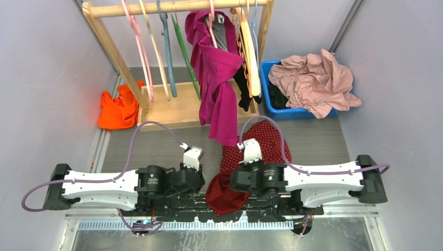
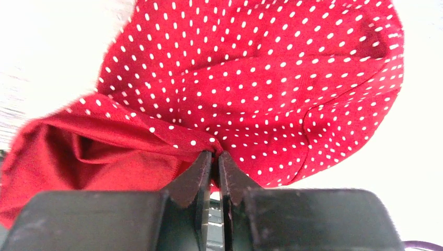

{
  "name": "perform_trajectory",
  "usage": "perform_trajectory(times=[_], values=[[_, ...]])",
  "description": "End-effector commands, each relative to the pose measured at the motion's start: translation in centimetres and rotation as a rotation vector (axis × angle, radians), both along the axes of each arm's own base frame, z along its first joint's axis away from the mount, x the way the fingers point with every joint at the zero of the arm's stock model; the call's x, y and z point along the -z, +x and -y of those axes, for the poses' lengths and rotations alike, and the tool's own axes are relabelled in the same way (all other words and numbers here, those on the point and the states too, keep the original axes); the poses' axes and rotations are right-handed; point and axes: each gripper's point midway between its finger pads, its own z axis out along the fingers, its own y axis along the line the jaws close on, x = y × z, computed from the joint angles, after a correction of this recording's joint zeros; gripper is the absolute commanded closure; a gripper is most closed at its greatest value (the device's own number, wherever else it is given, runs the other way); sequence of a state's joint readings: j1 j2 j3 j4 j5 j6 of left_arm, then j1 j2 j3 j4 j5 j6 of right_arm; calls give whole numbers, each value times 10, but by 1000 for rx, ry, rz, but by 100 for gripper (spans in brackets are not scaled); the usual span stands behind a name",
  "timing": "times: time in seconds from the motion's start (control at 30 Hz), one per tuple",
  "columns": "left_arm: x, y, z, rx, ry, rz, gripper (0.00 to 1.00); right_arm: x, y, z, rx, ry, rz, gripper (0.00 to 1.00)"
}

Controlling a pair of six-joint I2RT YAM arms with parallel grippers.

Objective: Place the skirt on the hanger
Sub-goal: Flatten out the skirt at the center of the board.

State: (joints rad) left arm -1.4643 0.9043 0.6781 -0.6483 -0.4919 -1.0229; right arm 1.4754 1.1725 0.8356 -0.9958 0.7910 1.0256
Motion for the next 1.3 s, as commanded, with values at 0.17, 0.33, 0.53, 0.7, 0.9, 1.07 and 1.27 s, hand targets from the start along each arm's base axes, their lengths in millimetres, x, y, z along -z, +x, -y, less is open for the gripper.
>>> perform_trajectory(times=[0.17, 0.33, 0.53, 0.7, 0.9, 1.07, 1.27], values=[[-7, -15, 10, 19, -38, -43, 83, -124, 33, 58, 178, 265, 223, 88], [-4, -28, 24, 70, -56, -50, 82, -162, 35, 100, 240, 414, 280, 90], [-7, -58, 85, 263, -151, -48, 72, -171, 34, 118, 253, 401, 293, 91], [-12, -75, 125, 390, -271, -11, 62, -168, 33, 128, 271, 400, 294, 91], [-21, -96, 156, 527, -299, 33, 58, -169, 31, 133, 269, 408, 289, 91], [2, -88, 155, 506, -192, 60, 58, -165, 30, 130, 259, 409, 281, 92], [19, -75, 149, 499, -118, 129, 58, -161, 29, 128, 251, 420, 270, 92]])
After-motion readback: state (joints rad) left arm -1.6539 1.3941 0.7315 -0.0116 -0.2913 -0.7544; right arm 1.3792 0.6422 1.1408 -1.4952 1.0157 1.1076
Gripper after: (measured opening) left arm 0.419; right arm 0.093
